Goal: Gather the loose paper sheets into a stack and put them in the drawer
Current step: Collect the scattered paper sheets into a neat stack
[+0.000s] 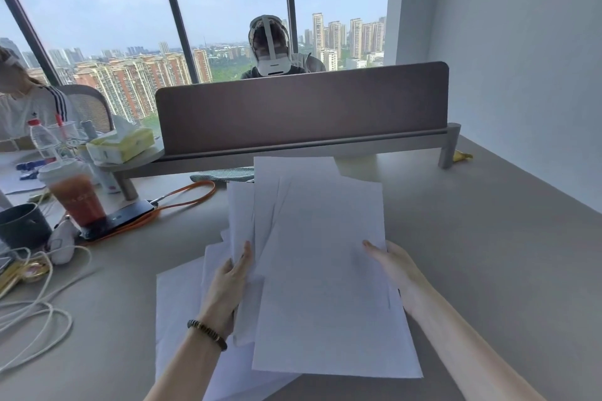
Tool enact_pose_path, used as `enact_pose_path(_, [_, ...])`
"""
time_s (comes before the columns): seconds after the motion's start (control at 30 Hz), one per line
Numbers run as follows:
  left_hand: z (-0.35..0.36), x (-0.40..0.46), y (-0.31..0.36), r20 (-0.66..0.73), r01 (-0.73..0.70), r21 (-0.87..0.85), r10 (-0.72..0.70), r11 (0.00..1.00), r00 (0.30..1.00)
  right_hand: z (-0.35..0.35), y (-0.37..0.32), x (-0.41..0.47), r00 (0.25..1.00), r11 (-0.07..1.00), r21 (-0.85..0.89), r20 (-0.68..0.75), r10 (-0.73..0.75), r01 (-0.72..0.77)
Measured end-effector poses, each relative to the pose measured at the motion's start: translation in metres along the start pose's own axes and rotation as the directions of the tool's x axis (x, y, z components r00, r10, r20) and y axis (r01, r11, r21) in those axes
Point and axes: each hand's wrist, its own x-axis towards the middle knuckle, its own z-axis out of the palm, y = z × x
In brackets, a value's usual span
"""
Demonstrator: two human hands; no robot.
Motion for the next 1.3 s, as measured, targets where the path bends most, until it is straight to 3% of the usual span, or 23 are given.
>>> enact_pose_path(0.23, [0.005,-0.004,0.004,0.074,-0.023,0.095,0.016,0.995,0.997,0.013,-0.001,0.004,0.999,0.997,0.074,0.032,-0.033,0.031])
enact_pose_path(0.47, [0.004,0.004,0.006,0.170,0.004,0.040,-0.011,0.999,0.985,0.014,-0.009,0.005,0.995,0.994,0.055,0.020,-0.100,0.099])
enact_pose_path(0.63, [0.008,0.008,0.022,0.262,-0.095,0.006,0.090,0.995,0.961,0.008,-0.036,-0.002,0.972,0.972,-0.021,0.045,-0.233,0.234])
enact_pose_path(0.83, [0.013,0.010,0.039,0.267,-0.283,-0.073,0.292,0.956,0.918,0.013,-0.074,-0.018,0.904,0.901,-0.075,0.036,-0.426,0.428])
enact_pose_path(0.97, [0.019,0.007,0.042,0.230,-0.327,-0.103,0.343,0.939,0.911,0.017,-0.078,-0.026,0.855,0.851,-0.087,0.024,-0.518,0.518])
enact_pose_path(1.13, [0.024,-0.005,0.039,0.196,-0.314,-0.108,0.330,0.943,0.923,0.015,-0.069,-0.034,0.854,0.853,-0.043,0.047,-0.518,0.520])
enact_pose_path(1.3, [0.023,-0.014,0.059,0.135,-0.423,-0.181,0.448,0.888,0.884,0.015,-0.072,-0.037,0.828,0.829,-0.005,0.052,-0.558,0.559])
